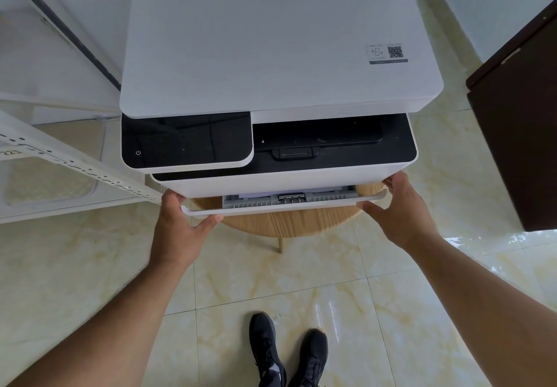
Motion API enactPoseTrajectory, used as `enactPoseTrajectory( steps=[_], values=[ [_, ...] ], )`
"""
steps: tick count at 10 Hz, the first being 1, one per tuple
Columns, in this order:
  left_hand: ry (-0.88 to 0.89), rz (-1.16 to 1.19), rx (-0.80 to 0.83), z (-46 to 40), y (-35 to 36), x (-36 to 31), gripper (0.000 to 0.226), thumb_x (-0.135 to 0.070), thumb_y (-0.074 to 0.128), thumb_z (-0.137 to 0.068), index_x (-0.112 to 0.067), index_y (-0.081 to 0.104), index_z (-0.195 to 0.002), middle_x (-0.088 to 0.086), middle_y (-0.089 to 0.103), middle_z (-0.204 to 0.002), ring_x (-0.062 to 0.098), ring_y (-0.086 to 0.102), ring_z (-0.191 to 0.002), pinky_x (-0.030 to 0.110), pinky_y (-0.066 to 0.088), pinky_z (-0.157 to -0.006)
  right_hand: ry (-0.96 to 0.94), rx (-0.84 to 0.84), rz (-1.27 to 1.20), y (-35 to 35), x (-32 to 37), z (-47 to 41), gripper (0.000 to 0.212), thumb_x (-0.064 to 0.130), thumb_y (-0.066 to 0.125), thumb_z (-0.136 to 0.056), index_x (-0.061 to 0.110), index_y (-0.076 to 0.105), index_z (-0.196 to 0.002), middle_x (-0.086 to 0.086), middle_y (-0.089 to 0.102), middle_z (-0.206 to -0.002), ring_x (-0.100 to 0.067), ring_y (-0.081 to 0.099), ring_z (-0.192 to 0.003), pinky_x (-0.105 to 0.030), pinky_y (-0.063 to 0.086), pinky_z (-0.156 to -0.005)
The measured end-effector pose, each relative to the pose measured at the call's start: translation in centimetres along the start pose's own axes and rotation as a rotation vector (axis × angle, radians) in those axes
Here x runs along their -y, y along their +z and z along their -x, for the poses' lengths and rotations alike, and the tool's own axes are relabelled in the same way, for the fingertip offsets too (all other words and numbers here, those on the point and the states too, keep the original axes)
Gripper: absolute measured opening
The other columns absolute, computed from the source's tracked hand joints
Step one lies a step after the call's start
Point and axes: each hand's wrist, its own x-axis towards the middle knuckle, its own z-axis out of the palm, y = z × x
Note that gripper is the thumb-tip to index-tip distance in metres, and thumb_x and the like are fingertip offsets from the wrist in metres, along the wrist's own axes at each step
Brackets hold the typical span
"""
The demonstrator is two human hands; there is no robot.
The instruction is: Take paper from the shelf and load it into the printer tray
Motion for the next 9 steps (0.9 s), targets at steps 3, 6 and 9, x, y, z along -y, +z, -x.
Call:
enactPoseTrajectory(
  steps=[3,6,9],
  values=[
    [-0.04,0.022,-0.092,-0.7,0.9,-0.5,0.065,-0.032,0.09,-0.077,-0.015,0.044,-0.119,0.004,0.059,-0.113,0.022,0.057,-0.101,0.033,0.048,-0.082,0.038,-0.066,-0.077,0.4,0.6,-0.6,0.069,0.028,0.086,-0.086,0.022,0.044,-0.14,-0.001,0.068,-0.137,-0.03,0.065,-0.125,-0.05,0.056,-0.1],
    [-0.092,0.032,-0.147,-1.2,1.5,-0.8,0.068,-0.035,0.09,-0.076,-0.01,0.045,-0.12,0.005,0.061,-0.113,0.03,0.062,-0.104,0.035,0.051,-0.083,0.057,-0.116,-0.127,0.7,1.0,-1.2,0.074,0.028,0.086,-0.086,0.022,0.044,-0.145,-0.001,0.068,-0.138,-0.029,0.066,-0.124,-0.048,0.057,-0.099],
    [-0.116,0.043,-0.171,-0.7,1.3,-2.4,0.066,-0.032,0.089,-0.078,-0.011,0.046,-0.124,0.009,0.065,-0.124,0.031,0.065,-0.113,0.037,0.053,-0.087,0.072,-0.127,-0.144,1.0,1.3,-1.1,0.068,0.029,0.083,-0.089,0.023,0.045,-0.145,-0.002,0.067,-0.14,-0.032,0.065,-0.127,-0.051,0.057,-0.098]
  ],
)
